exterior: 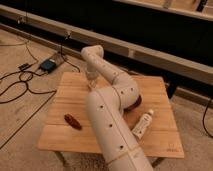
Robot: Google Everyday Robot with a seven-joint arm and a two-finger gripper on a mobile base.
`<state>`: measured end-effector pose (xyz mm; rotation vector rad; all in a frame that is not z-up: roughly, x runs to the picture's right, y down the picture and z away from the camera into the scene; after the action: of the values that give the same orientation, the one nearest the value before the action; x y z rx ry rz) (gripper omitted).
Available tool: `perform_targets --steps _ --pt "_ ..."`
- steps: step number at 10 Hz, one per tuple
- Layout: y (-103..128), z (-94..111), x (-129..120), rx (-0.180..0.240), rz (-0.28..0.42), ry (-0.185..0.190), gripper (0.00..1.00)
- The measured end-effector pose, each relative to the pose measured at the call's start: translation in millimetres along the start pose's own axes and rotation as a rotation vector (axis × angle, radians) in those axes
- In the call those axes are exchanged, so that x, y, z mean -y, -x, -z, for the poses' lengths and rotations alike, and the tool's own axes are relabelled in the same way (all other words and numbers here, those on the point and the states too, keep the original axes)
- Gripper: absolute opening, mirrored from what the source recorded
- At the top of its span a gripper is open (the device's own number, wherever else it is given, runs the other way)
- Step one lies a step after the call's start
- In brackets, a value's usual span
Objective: Wipe the white sponge on the table
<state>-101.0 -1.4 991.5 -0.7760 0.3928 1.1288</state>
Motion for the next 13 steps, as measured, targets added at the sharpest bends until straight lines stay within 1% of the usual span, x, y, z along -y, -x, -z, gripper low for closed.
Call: perform_targets --steps 1,2,3,4,5,7,9,11,13 --pt "-3.8 -1.2 -4.9 -0.012 0.003 0.01 0.0" --pt "-11.9 -2.9 -9.7 -0.034 -0.001 0.021 0.0" --pt "-20.4 -4.4 -8.5 -0.053 -0.015 0.026 0.0" --pt "-28.7 -5.9 -1.9 -0.068 -0.037 0.026 0.0" --pt "-38.3 -9.1 8.9 -0.086 -0.067 0.024 0.0" --pt "-56.6 -16.9 39.4 -0.116 -0.146 0.007 0.0" --pt "-62.7 -20.3 57.2 -0.124 -0.189 -0.008 0.0" --pt "-68.2 -21.8 85.8 -0.128 -0.25 -0.038 0.0" --pt "-68.0 -21.8 106.7 -0.121 -0.288 -0.068 0.0"
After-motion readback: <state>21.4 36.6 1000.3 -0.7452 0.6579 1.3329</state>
